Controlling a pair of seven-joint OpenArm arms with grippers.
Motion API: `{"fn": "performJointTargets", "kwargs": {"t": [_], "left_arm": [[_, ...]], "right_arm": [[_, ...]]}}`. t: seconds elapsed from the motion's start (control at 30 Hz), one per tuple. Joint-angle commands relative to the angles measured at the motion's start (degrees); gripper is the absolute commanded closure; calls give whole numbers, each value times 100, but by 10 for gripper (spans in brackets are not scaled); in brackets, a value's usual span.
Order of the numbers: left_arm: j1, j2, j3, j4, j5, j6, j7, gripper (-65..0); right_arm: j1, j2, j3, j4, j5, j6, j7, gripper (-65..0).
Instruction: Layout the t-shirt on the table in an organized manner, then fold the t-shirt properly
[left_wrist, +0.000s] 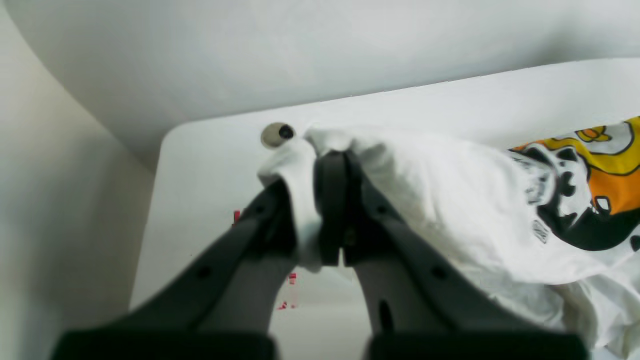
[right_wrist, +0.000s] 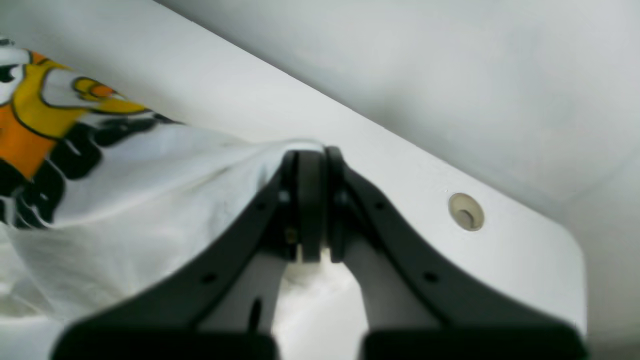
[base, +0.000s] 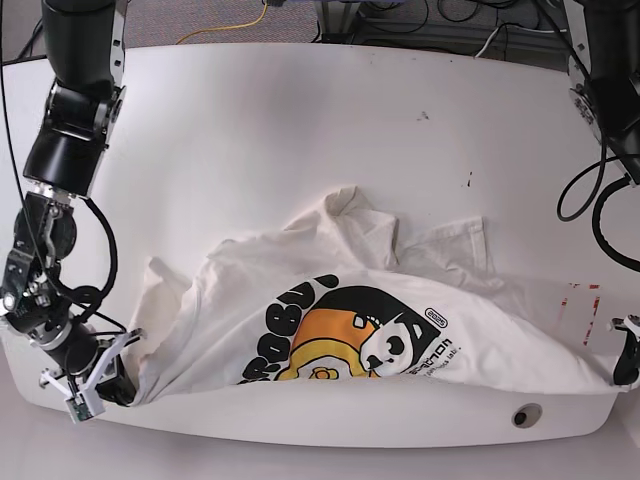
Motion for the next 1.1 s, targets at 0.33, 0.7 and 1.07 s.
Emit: {"fn": "performJointTargets", "kwargs": {"t": [0.33,0.7,1.07], "left_arm": [[-484,-129,-23,-892,469,12,-681,0],[-440,-111,-23,-884,477,12,-681,0],[-326,-129,-23,-866,477,12,-681,0]], "right_arm": [[1227,-418,-175,-2684,-1502,-58,1942,-171],[1315,-444,-157,-2684,-1441,-58,1555,-650],[-57,-506,520,-249,484,-58,-1170,-650]]}}
